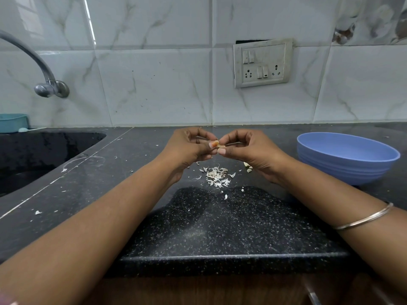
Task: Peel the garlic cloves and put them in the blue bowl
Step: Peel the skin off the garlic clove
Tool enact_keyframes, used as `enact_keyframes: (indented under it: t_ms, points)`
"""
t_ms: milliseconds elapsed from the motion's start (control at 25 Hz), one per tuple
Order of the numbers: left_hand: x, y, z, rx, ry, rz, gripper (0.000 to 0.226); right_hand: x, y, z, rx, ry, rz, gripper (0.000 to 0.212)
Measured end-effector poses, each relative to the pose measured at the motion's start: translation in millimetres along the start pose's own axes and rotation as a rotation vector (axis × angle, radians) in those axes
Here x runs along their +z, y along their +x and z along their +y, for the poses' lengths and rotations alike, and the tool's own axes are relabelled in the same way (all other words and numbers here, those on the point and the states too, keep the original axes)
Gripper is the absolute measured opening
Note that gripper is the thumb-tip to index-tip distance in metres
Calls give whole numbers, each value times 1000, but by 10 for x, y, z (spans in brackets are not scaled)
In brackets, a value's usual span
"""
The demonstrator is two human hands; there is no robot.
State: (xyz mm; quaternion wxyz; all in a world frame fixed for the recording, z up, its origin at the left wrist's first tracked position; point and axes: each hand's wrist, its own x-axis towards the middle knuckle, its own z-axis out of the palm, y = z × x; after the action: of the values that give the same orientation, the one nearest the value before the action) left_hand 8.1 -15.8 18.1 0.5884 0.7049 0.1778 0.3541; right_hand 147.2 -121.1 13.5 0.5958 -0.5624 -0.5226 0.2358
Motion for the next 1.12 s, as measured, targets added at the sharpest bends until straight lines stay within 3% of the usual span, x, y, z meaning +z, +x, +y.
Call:
enact_keyframes:
  t_ms: [520,680,880,1120]
  points:
    - [28,-1,-7,-6,43,19,4,-10,15,11,7,-35,-2,21]
    - [54,6,-30,57,248,57,1,-4,10,18,20,-71,-1,21]
    - [-88,102,-93,121,474,162,13,5,5,2,18,-79,-9,21]
    - [-29,75,-81,172,903,10,15,-4,3,-11,48,-14,-9,18]
